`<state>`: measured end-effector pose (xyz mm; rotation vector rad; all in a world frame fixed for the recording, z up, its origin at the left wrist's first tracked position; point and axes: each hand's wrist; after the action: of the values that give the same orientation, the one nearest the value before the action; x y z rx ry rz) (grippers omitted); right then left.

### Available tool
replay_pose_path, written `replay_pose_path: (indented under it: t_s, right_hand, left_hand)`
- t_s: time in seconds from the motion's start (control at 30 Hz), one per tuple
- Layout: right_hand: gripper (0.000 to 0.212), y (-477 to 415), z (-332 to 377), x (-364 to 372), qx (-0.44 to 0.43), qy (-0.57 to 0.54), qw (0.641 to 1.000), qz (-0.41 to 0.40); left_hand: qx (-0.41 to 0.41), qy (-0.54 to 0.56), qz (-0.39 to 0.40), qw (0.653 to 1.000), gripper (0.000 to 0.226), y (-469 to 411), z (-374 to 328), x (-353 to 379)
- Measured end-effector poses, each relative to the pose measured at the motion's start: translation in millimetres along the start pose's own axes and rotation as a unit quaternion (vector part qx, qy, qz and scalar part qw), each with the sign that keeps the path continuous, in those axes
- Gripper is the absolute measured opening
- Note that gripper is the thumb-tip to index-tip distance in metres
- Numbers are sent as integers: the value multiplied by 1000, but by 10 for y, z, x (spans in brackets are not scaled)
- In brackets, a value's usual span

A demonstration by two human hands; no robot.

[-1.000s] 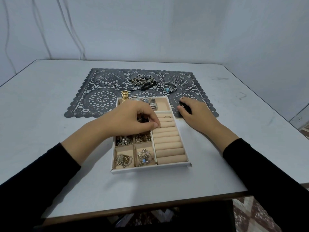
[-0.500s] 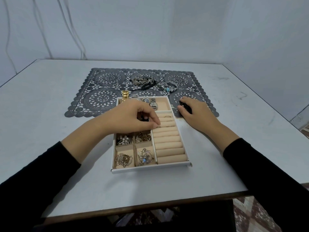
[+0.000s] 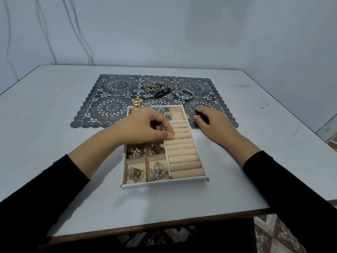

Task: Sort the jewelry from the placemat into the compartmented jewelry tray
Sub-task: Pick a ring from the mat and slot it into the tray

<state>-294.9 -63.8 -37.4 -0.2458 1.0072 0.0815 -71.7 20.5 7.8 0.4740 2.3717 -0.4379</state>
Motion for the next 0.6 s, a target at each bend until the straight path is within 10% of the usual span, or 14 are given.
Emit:
replay_pose_path:
  t_s: [0.6]
  right_hand:
    - [34, -34, -27, 2, 17, -8, 1000, 5]
  left_hand:
    - [1, -40, -18, 999, 6, 7, -23, 35]
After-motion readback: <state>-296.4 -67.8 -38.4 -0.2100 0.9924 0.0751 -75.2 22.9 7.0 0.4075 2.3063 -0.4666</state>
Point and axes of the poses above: each hand's wrist, its own y-axis away from the middle knuckle, its own x-axis out of the palm, z = x × y, and after that the axes turned 14 degrees about x, right-handed
